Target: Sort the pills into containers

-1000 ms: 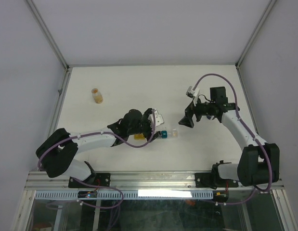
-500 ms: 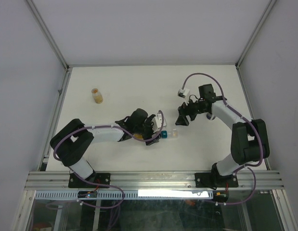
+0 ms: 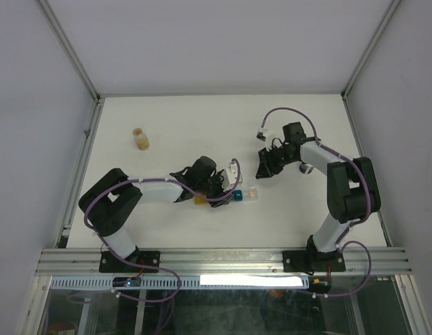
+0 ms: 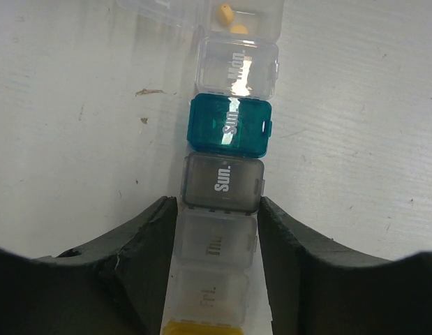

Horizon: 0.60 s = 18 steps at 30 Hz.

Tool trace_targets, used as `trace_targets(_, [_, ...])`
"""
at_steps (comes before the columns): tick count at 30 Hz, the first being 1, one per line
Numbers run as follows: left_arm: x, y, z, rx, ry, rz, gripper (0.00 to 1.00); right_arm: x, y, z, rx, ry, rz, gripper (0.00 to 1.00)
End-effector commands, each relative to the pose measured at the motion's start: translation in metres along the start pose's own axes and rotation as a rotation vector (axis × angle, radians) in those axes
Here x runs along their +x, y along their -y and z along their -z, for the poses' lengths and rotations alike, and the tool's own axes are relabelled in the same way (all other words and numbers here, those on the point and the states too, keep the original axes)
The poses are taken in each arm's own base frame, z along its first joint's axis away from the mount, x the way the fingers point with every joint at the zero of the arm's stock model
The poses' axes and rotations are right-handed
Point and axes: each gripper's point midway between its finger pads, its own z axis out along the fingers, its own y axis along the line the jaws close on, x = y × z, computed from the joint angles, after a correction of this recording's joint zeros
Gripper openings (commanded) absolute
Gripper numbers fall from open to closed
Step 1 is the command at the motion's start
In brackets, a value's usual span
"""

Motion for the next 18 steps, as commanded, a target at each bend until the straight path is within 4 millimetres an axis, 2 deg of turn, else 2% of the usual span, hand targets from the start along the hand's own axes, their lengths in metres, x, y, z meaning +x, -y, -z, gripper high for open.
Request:
trace_targets(1, [-0.022, -0.006, 0.001, 0.003, 0.056, -0.037, 0.5, -0.022, 0.007, -0.001, 0.025, 0.041, -0.017, 0.33])
trace_targets(11, [-0.019, -0.004, -0.001, 0.016, 0.051, -0.042, 0.47, -0.012, 0.002, -0.016, -0.056, 0.005, -0.087, 0.24])
trace_targets(18, [-0.02, -0.003, -0.001, 0.024, 0.053, -0.044, 0.45, -0.015, -0.003, -0.013, -0.082, 0.014, -0.082, 0.23])
